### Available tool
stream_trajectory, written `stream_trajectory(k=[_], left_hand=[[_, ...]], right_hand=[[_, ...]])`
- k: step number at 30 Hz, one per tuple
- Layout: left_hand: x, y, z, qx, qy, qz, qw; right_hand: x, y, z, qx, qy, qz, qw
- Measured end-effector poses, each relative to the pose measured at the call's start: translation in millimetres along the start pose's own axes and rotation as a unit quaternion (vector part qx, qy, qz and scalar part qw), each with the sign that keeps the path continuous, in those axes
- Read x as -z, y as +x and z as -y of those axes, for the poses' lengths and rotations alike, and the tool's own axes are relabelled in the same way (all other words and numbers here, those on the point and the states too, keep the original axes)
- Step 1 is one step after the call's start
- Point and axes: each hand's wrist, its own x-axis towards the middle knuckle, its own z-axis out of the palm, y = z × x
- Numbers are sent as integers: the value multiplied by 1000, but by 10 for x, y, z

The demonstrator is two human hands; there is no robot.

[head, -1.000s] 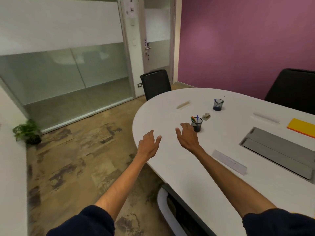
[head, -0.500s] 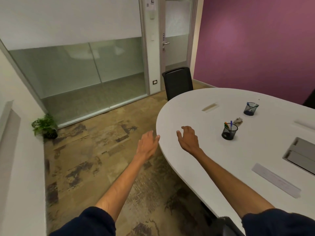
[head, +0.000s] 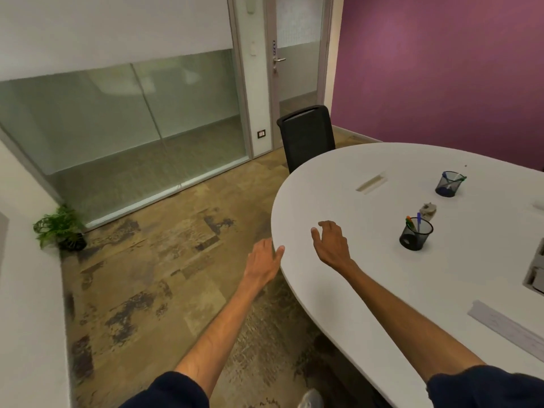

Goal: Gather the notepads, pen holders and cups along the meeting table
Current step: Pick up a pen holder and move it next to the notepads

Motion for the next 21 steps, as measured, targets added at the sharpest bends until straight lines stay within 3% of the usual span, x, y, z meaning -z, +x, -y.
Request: stream_trajectory(k=[6, 14, 21], left_hand=[[-191, 1059, -171, -51, 62, 51, 995], [-736, 2117, -612, -59, 18, 130, 990], [-1201, 2812, -1271, -132, 29, 229, 964]], right_hand=[[-7, 832, -413, -66, 34, -36, 997], [187, 1384, -1264, -187, 63, -53, 979], [543, 1607, -2000, -281, 96, -124, 947]])
